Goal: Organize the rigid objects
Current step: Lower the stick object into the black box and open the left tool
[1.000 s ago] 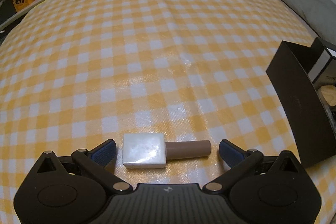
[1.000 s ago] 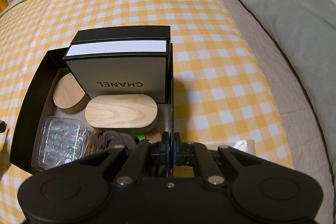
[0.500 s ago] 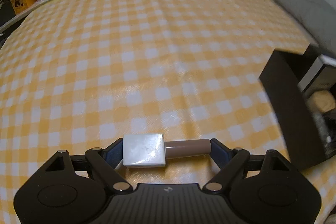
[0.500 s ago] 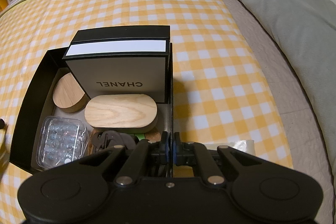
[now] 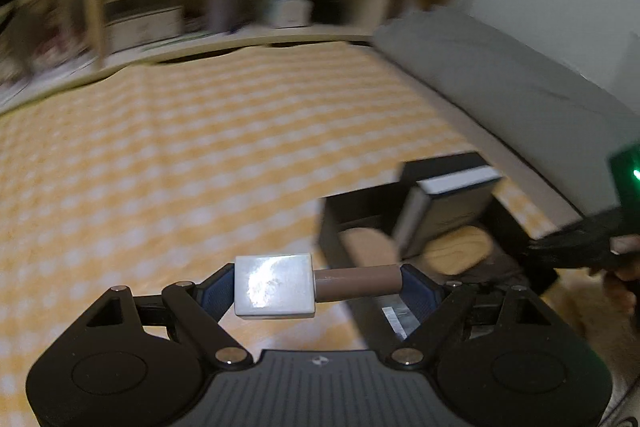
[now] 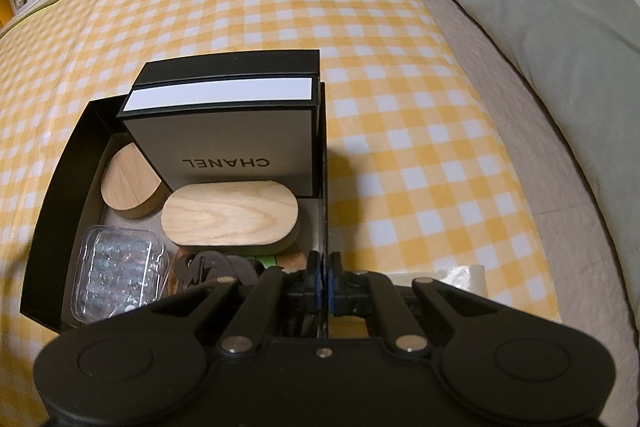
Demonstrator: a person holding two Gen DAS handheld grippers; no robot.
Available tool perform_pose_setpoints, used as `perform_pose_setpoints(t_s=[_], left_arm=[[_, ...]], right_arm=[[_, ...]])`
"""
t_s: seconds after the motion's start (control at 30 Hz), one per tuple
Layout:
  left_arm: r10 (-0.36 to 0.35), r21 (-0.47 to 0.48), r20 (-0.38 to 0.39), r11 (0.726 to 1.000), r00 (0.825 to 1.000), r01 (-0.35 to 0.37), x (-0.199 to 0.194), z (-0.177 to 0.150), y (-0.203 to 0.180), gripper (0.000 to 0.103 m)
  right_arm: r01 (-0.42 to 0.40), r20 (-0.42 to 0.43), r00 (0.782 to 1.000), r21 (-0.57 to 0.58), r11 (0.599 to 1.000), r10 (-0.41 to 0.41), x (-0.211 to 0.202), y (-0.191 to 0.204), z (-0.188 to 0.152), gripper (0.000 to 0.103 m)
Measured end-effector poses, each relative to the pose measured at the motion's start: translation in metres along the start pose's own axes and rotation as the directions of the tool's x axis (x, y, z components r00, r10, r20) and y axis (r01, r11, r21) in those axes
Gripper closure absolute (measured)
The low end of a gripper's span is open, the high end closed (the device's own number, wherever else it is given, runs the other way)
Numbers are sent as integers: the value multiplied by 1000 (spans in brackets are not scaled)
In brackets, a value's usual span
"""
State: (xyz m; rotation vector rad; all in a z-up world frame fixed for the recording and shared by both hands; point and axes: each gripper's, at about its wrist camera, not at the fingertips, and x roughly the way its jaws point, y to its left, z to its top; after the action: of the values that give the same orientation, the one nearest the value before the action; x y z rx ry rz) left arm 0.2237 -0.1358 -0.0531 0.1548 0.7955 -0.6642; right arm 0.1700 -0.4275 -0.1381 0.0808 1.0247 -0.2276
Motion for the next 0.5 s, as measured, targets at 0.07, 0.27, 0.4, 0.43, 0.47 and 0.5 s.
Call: perform_pose_setpoints(t_s=[0.07, 0.27, 0.4, 0.43, 0.47, 0.5], left_arm=[[-20, 58, -4, 998, 1000, 20, 3, 0, -15, 18], [-45, 219, -39, 974, 998, 52, 35, 8, -50, 18], [-21, 279, -73, 959, 997, 40, 62, 11, -61, 18], [-11, 286, -78, 958, 997, 33, 68, 12, -62, 18], [-3, 285, -82, 958, 997, 26, 73, 14, -63, 17], [0, 280, -82, 960, 997, 23, 77, 15, -63, 18]], right_arm=[[1, 0, 1000, -1, 1000, -1, 0, 0, 0, 99], [0, 0, 1000, -1, 1000, 0, 0, 0, 0, 99], [1, 0, 1000, 0, 1000, -1, 0, 1, 0, 99], [1, 0, 1000, -1, 1000, -1, 0, 1, 0, 99], [1, 1, 1000, -1, 1000, -1, 0, 0, 0, 99], [1, 1, 1000, 0, 1000, -1, 0, 0, 0, 99]])
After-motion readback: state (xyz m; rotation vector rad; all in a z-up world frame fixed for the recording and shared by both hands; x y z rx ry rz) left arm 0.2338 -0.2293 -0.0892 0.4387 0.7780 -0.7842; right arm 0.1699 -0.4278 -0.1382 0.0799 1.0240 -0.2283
